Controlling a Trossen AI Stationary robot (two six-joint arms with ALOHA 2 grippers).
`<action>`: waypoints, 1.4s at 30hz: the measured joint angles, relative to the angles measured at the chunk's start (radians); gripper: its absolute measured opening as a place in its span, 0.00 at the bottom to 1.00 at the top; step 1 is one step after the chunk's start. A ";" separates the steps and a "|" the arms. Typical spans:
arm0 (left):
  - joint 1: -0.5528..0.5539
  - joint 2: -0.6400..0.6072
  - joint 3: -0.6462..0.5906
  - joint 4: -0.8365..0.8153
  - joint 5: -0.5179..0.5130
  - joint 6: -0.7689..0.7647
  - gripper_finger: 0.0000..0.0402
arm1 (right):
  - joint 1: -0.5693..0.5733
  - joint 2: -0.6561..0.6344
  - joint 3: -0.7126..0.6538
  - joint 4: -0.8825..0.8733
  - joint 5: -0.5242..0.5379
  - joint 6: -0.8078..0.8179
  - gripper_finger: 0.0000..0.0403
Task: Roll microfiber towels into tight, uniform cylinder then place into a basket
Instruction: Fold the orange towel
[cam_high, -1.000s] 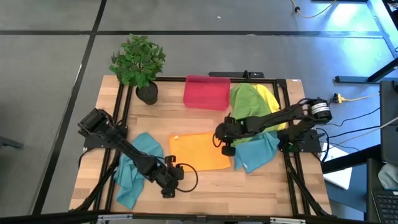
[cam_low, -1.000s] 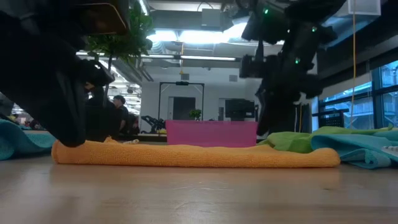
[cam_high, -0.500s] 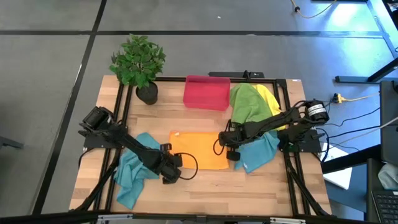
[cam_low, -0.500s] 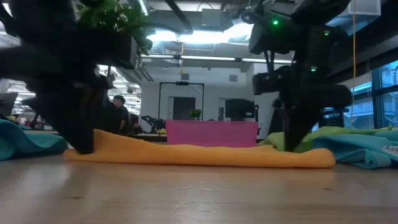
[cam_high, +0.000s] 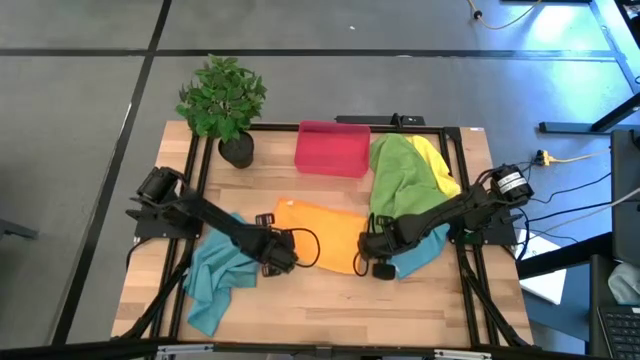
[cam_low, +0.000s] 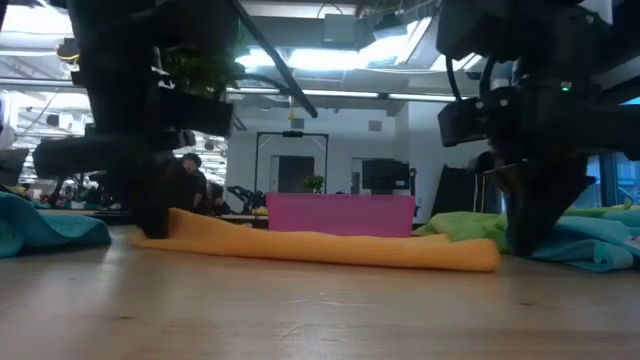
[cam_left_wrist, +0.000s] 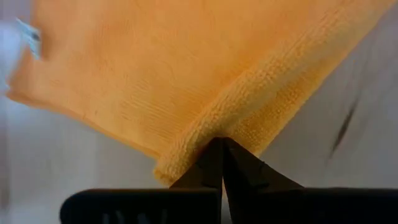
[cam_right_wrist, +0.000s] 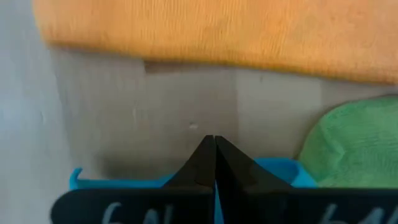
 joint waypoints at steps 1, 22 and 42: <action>0.002 0.000 0.000 0.001 0.045 -0.009 0.01 | 0.000 0.000 0.000 -0.007 0.000 -0.001 0.01; -0.231 -0.043 0.157 0.099 0.229 -0.033 0.01 | -0.091 -0.001 0.216 0.027 0.138 -0.184 0.01; -0.019 -0.043 -0.001 0.037 0.059 0.059 0.00 | 0.142 0.193 0.216 0.232 0.074 0.084 0.01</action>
